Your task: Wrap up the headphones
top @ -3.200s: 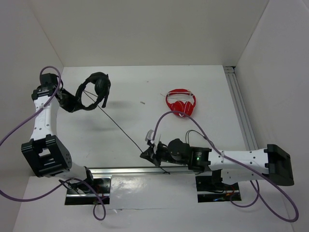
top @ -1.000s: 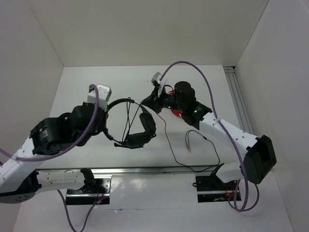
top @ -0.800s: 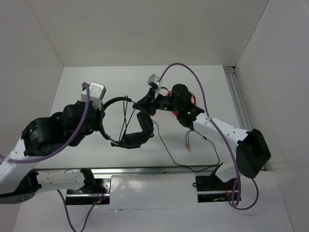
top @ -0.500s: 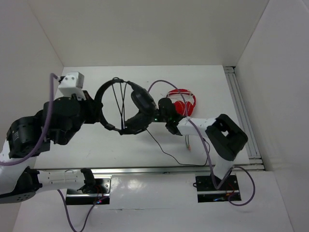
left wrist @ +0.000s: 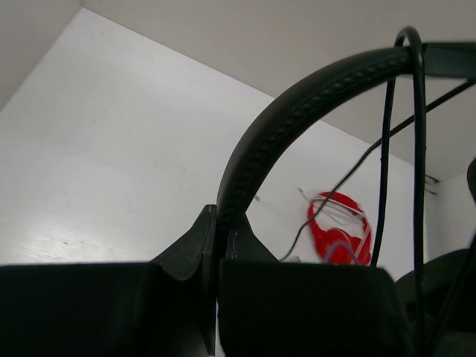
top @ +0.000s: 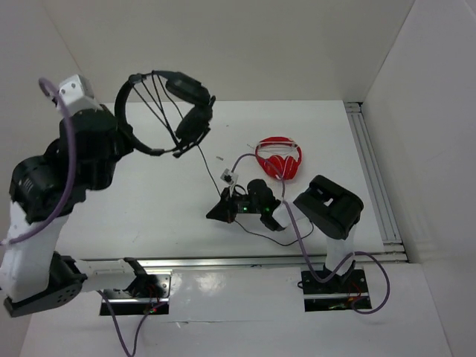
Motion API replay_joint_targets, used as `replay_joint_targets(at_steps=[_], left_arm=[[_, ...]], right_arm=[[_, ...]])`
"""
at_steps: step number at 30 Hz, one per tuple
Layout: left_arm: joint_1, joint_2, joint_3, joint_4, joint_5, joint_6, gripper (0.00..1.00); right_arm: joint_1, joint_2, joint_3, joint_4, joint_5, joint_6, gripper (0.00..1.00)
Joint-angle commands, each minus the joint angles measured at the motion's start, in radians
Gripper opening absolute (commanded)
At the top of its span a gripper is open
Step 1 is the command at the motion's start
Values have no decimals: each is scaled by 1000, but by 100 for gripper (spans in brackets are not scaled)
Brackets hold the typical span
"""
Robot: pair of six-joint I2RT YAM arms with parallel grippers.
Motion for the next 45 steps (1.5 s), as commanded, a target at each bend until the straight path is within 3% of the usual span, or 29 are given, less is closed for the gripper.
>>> replay_joint_targets(at_steps=[1,3,4,8,12,19,24,30,32,36,39,45], left_arm=[[189,117,71,104,153,79,0],[341,160,82,136,300,90,0],[389,196,82,147,350,90,0],[577,269,82,168,477,90,0],[744,315,-2,205,517,90,0],[792,362,-124,245,513,50,0],[773,374,-272,277,376,62,0],[665,365,-380,271,260,71,0],[625,352,-417,242,260,71,0],[586,239,-552,329,455,243,0],[501,173,-638,346,438,310,0],[302,162,-693,268,381,335,0]], right_arm=[[74,-27,-82,132,138,-2,0],[111,-58,-137,122,223,-2,0],[157,-103,-146,55,351,-2,0],[275,-231,-147,-167,601,-2,0],[398,-347,-110,-345,680,-25,0],[571,-404,108,-602,638,-138,0],[674,-489,240,-785,703,-212,0],[674,-556,467,-1053,843,-313,0],[642,-556,545,-1118,875,-355,0],[546,-556,639,-1271,1028,-470,0],[448,-547,700,-1337,1060,-583,0],[293,-527,824,-1376,1000,-643,0]])
